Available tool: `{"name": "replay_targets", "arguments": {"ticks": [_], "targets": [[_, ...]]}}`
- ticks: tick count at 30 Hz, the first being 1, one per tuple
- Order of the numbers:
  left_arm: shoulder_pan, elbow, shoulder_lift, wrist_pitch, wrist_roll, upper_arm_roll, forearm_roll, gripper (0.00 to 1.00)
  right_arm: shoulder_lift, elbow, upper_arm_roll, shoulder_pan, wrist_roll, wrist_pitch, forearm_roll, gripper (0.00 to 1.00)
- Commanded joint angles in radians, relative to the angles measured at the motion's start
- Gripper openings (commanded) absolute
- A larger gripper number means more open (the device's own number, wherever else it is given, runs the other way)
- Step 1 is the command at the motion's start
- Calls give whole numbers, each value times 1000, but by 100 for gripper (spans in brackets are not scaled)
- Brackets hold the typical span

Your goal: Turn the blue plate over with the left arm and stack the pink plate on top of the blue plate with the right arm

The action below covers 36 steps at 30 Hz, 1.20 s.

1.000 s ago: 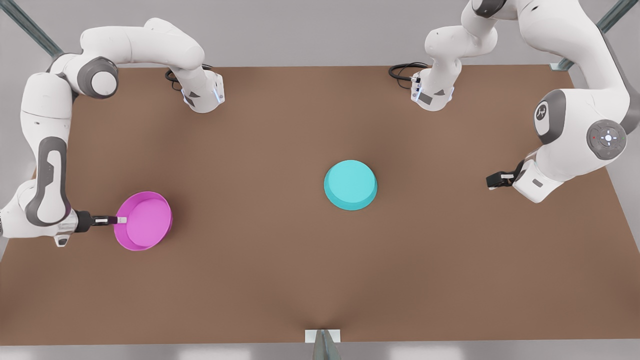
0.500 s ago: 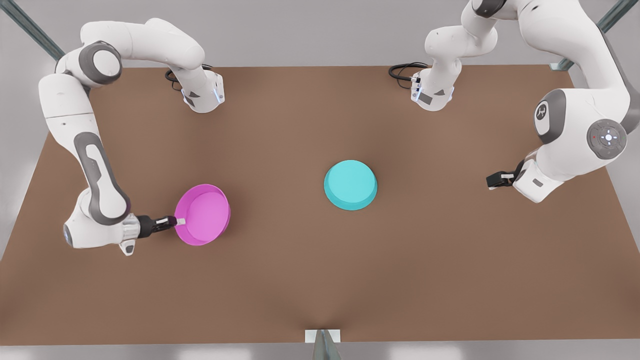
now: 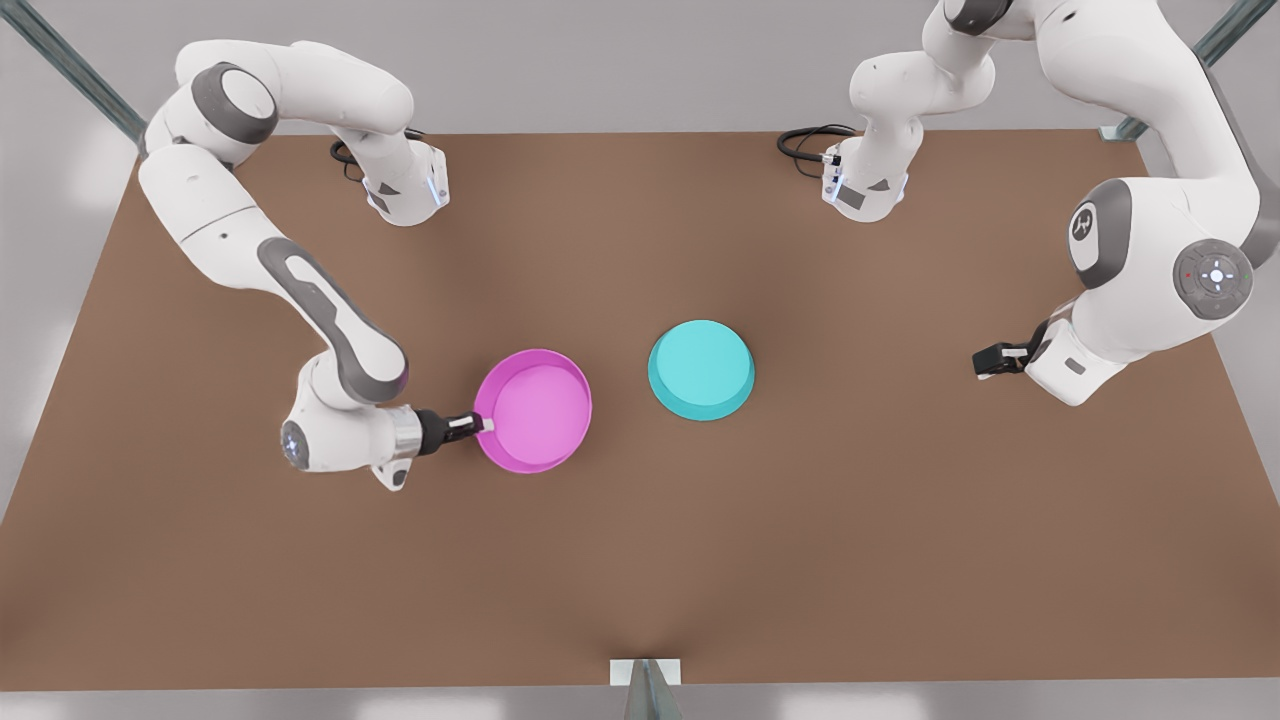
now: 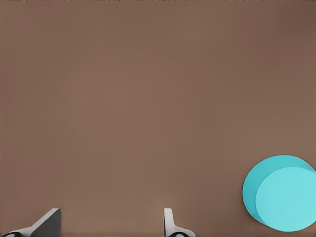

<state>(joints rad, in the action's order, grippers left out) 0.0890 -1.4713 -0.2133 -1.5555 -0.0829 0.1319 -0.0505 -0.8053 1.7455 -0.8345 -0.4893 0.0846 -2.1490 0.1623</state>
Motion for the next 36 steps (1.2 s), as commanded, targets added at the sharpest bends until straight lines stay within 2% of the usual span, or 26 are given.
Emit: {"name": "replay_targets", "arguments": {"ticks": [1,16,21,23,26,33,36], "targets": [[0,0,0,0,-1,0,0,100,2,0,0,11,-6,-5,-9,21],[2,-1,0,0,0,0,0,100,-2,-43,21,330,-279,-232,-27,21],[5,0,0,0,0,0,0,100,-2,-84,78,462,-354,-259,-35,21],[5,0,0,0,-1,0,0,100,0,-83,83,500,-391,-289,-61,21],[5,-1,0,0,0,0,1,100,0,-73,81,535,-517,-315,-217,21],[6,-1,0,0,0,0,6,100,-8,-98,83,624,-582,-338,-253,21],[6,-1,0,0,0,0,6,100,-17,-98,117,667,-583,-379,-253,21]]}}
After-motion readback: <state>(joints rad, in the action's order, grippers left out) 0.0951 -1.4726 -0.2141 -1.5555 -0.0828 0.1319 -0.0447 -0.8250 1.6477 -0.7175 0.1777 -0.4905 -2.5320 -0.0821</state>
